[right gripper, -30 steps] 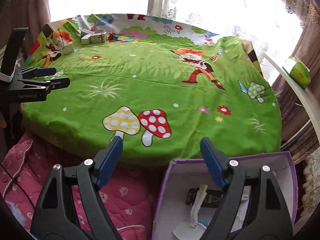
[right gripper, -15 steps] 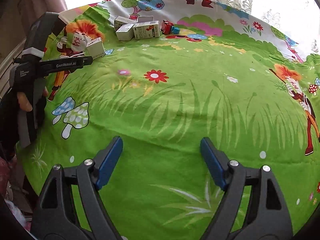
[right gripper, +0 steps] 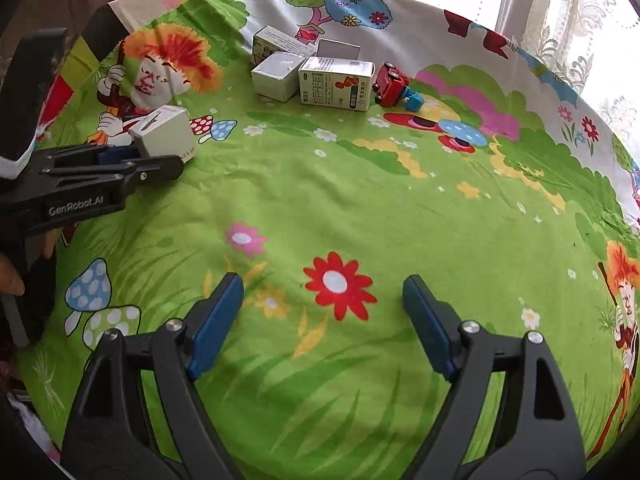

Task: Organize rigid objects
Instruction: 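Grasp the saxophone-print box with the left gripper while the right grasps the barcode box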

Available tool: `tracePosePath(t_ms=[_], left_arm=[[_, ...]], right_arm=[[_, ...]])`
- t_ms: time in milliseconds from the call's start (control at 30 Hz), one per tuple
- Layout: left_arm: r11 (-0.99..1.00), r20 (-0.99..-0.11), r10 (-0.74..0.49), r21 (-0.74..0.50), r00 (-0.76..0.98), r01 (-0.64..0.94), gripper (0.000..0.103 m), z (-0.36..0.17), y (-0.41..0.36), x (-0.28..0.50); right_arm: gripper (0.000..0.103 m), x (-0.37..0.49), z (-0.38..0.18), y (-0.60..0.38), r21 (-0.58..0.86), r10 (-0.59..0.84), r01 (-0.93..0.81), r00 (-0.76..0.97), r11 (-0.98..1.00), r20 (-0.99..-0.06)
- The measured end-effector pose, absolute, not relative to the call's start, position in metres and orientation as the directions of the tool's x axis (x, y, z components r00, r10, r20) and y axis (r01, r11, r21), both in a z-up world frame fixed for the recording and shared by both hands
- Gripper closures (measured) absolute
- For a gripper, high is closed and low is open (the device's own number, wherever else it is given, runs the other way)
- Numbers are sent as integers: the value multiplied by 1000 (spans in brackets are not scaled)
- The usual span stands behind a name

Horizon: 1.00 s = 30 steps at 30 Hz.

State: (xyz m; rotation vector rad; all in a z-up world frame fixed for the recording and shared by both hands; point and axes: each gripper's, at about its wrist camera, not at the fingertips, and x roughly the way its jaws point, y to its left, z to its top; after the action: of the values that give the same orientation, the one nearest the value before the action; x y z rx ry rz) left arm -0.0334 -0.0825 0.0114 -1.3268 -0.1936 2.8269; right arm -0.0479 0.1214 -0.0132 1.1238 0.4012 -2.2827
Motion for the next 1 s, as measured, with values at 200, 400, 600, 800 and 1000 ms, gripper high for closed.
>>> tracePosePath(t_ms=[200, 400, 600, 800, 1000], left_arm=[[-998, -777, 7, -44, -630, 43, 60, 9, -73, -41], [-998, -777, 11, -49, -629, 43, 60, 9, -74, -41], [-997, -775, 21, -62, -631, 43, 60, 9, -76, -41], [-997, -775, 25, -64, -631, 39, 58, 9, -76, -41], [-997, -774, 35, -74, -632, 36, 56, 9, -75, -42]], right_arm=[[19, -133, -12, 58, -115, -342, 673, -506, -731, -792], [18, -195, -12, 33, -141, -388, 767, -462, -626, -797], [10, -229, -17, 25, -87, -470, 847, -373, -524, -800], [24, -202, -11, 44, 30, -531, 919, -200, -392, -823], [20, -151, -12, 69, 39, -555, 945, -158, -326, -817]])
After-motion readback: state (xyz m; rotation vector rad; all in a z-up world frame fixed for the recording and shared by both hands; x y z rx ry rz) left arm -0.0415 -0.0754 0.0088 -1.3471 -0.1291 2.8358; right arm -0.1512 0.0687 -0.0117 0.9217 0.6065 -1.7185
